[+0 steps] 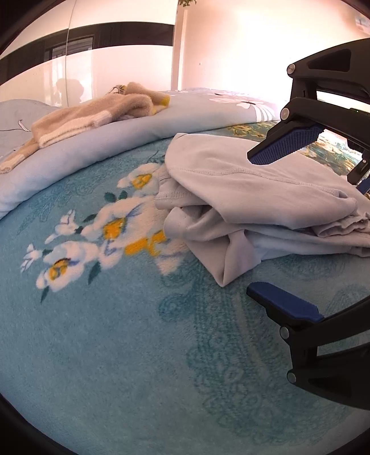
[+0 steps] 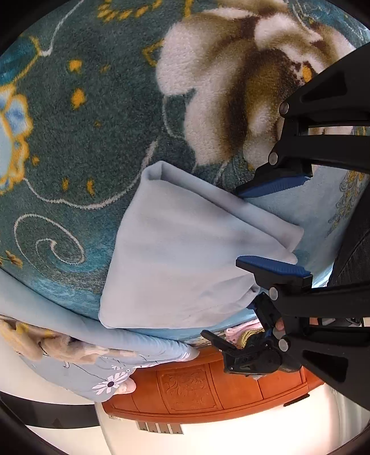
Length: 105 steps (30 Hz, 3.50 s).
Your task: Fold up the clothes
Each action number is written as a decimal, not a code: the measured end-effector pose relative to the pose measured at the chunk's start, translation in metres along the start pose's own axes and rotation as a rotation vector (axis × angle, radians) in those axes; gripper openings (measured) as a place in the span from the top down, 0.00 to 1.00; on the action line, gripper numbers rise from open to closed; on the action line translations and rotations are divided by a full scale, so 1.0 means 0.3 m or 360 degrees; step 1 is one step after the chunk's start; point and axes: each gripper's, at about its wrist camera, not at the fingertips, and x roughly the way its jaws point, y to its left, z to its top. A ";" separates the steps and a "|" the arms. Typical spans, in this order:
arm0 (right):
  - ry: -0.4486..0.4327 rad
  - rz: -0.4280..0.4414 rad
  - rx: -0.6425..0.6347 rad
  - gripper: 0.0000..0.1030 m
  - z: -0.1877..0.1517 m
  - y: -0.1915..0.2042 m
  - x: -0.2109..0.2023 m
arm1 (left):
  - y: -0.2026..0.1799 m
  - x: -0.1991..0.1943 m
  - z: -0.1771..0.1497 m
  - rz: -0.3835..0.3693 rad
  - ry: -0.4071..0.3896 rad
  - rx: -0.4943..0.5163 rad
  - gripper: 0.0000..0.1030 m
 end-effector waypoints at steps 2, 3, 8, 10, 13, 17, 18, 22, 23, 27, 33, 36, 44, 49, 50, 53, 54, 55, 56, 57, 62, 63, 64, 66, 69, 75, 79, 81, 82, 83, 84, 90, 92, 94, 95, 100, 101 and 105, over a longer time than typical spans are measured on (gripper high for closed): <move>-0.0009 0.0025 0.0032 0.57 -0.002 -0.004 0.011 | 0.006 0.002 0.007 -0.0040 -0.0023 -0.0051 0.17; -0.0015 0.0034 0.0046 0.57 -0.001 -0.003 0.017 | 0.006 0.000 0.007 -0.0048 -0.0032 -0.0064 0.19; -0.0053 0.0045 0.0079 0.60 0.002 -0.002 0.025 | -0.028 0.032 0.038 0.0045 -0.0026 -0.0018 0.58; -0.0059 0.0038 0.0103 0.68 0.004 -0.009 0.024 | -0.043 0.053 0.037 0.0048 -0.0009 0.0005 0.75; -0.0047 -0.0031 0.0126 0.86 0.006 -0.008 0.026 | -0.057 0.035 0.019 0.0016 -0.0061 0.0044 0.83; -0.0047 -0.0116 0.0010 0.93 0.009 0.043 0.019 | -0.040 -0.012 -0.003 -0.0042 -0.0114 0.0044 0.85; -0.0051 -0.0125 -0.0042 0.93 0.009 0.069 0.017 | -0.031 -0.029 -0.009 -0.0048 -0.0133 0.0040 0.85; -0.0049 -0.0097 -0.0286 0.93 0.012 0.206 0.022 | 0.029 -0.146 -0.041 -0.0057 -0.0279 0.0022 0.85; -0.0044 -0.0087 -0.0361 0.94 0.011 0.250 0.031 | 0.043 -0.181 -0.045 -0.0063 -0.0333 0.0016 0.85; -0.0005 -0.0008 -0.0639 0.94 -0.025 0.419 0.069 | 0.121 -0.356 -0.064 -0.0051 -0.0535 0.0000 0.85; 0.0128 -0.0050 -0.0862 0.94 -0.099 0.492 0.168 | 0.300 -0.420 -0.097 0.0085 -0.0452 -0.0258 0.85; 0.0188 -0.0195 -0.0801 0.94 -0.108 0.402 0.224 | 0.381 -0.420 -0.125 0.0051 -0.0382 -0.0435 0.84; 0.0208 -0.0177 -0.0624 0.91 -0.083 0.263 0.187 | 0.353 -0.426 -0.087 0.0223 -0.0453 -0.0339 0.63; 0.0172 -0.0163 -0.0590 0.67 -0.073 0.259 0.162 | 0.383 -0.492 -0.078 0.0223 -0.0612 -0.0377 0.38; 0.0174 -0.0155 -0.0563 0.65 -0.071 0.252 0.165 | 0.388 -0.494 -0.071 0.0230 -0.0610 -0.0372 0.37; 0.0204 -0.0166 -0.0493 0.64 -0.071 0.232 0.190 | 0.390 -0.454 -0.004 0.0265 -0.0589 -0.0336 0.37; 0.0217 -0.0163 -0.0476 0.64 -0.075 0.228 0.199 | 0.386 -0.440 0.017 0.0262 -0.0568 -0.0318 0.37; 0.0228 -0.0154 -0.0461 0.64 -0.080 0.225 0.208 | 0.381 -0.426 0.037 0.0258 -0.0543 -0.0299 0.37; 0.0235 -0.0150 -0.0451 0.64 -0.084 0.224 0.217 | 0.370 -0.405 0.060 0.0255 -0.0513 -0.0268 0.37; 0.0238 -0.0149 -0.0445 0.64 -0.089 0.224 0.226 | 0.360 -0.392 0.075 0.0252 -0.0477 -0.0225 0.37; 0.0213 -0.0158 -0.0437 0.64 -0.105 0.230 0.265 | 0.308 -0.312 0.116 0.0303 -0.0267 0.0001 0.37; 0.0204 -0.0158 -0.0438 0.64 -0.107 0.232 0.269 | 0.299 -0.304 0.116 0.0331 -0.0246 0.0042 0.37; 0.0196 -0.0158 -0.0437 0.64 -0.108 0.235 0.271 | 0.292 -0.301 0.113 0.0352 -0.0230 0.0081 0.38; 0.0181 -0.0165 -0.0436 0.64 -0.109 0.241 0.276 | 0.289 -0.303 0.102 0.0333 -0.0219 0.0106 0.39; 0.0173 -0.0213 -0.0456 0.84 -0.105 0.261 0.284 | 0.288 -0.303 0.088 0.0301 -0.0199 0.0132 0.55; 0.0084 -0.0305 -0.0635 0.92 -0.044 0.375 0.260 | 0.282 -0.300 0.032 0.0128 -0.0072 0.0124 0.84; -0.0001 -0.0350 -0.0707 0.92 0.022 0.444 0.223 | 0.295 -0.272 0.015 0.0190 -0.0021 0.0077 0.80; 0.0014 -0.0387 -0.0726 0.92 0.033 0.462 0.230 | 0.299 -0.264 0.027 0.0205 -0.0047 0.0049 0.75; 0.0017 -0.0417 -0.0753 0.92 0.029 0.468 0.237 | 0.301 -0.262 0.032 0.0200 -0.0055 0.0035 0.71; 0.0019 -0.0450 -0.0780 0.92 0.021 0.472 0.244 | 0.303 -0.259 0.036 0.0186 -0.0059 0.0022 0.67; 0.0019 -0.0486 -0.0799 0.92 0.013 0.473 0.252 | 0.307 -0.256 0.040 0.0169 -0.0062 0.0010 0.64; 0.0023 -0.0575 -0.0715 0.90 0.019 0.438 0.278 | 0.271 -0.253 0.027 0.0176 -0.0069 0.0136 0.51; 0.0020 -0.0599 -0.0683 0.89 0.027 0.432 0.281 | 0.258 -0.254 0.020 0.0218 -0.0071 0.0202 0.68; 0.0003 -0.0616 -0.0658 0.90 0.022 0.435 0.278 | 0.248 -0.258 0.014 0.0223 -0.0080 0.0247 0.84; -0.0010 -0.0614 -0.0662 0.91 0.015 0.443 0.272 | 0.245 -0.263 0.013 0.0192 -0.0090 0.0254 0.86; -0.0031 -0.0590 -0.0775 0.92 -0.031 0.524 0.245 | 0.211 -0.332 -0.002 0.0038 -0.0194 0.0308 0.87; -0.0037 -0.0579 -0.0802 0.92 -0.041 0.547 0.239 | 0.202 -0.353 -0.008 0.0010 -0.0226 0.0322 0.87; -0.0056 -0.0461 -0.0889 0.92 -0.080 0.650 0.211 | 0.194 -0.452 -0.026 -0.0123 -0.0377 0.0314 0.87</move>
